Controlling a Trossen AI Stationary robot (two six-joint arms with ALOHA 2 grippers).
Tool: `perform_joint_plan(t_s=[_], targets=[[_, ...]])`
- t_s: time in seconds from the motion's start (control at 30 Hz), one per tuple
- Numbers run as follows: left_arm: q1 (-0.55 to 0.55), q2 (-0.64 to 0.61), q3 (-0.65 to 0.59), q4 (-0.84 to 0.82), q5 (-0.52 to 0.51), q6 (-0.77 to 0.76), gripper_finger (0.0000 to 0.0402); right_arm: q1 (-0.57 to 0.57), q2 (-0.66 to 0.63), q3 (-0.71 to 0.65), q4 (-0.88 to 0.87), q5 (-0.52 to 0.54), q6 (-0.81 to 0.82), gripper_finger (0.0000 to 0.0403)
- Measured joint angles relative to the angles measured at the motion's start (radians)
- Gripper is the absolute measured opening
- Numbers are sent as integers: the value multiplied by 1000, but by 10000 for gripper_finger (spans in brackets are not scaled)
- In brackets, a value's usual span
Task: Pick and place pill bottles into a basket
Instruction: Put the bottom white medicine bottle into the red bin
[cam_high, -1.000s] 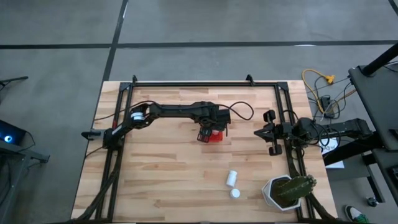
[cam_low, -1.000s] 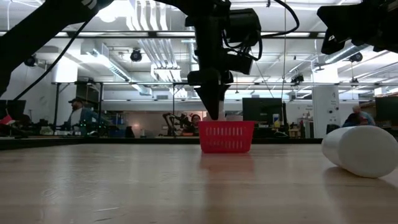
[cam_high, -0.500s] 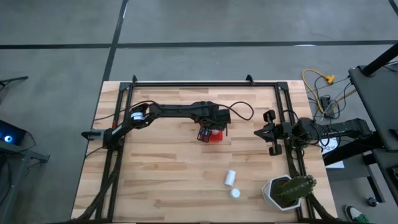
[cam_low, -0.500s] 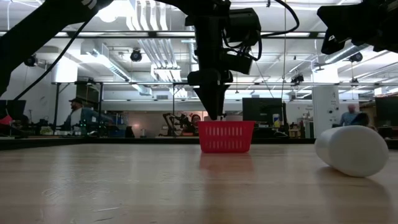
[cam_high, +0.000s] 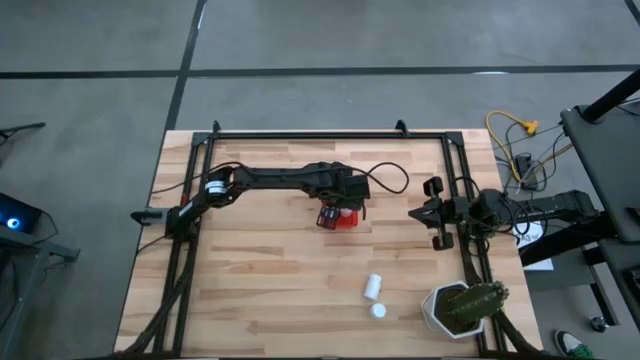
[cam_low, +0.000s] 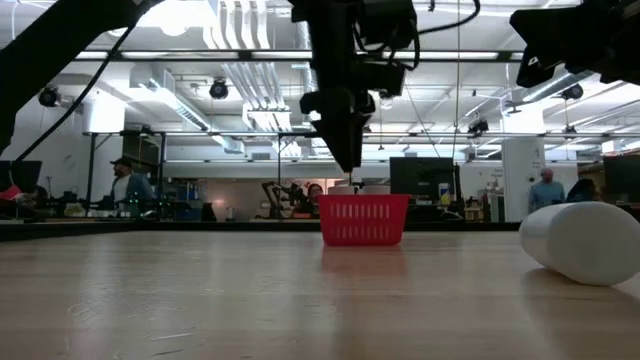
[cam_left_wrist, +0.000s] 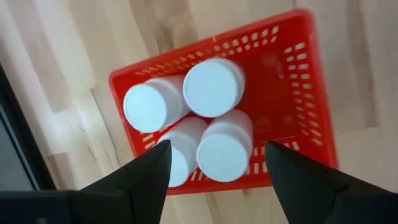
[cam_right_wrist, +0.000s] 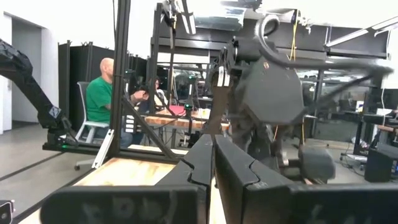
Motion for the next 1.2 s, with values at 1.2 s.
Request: perform_joint_plan(t_s=[1.2], targets=[[-205,-303,-371,275,29,-232,240,0,5,0,1,-1,1,9]])
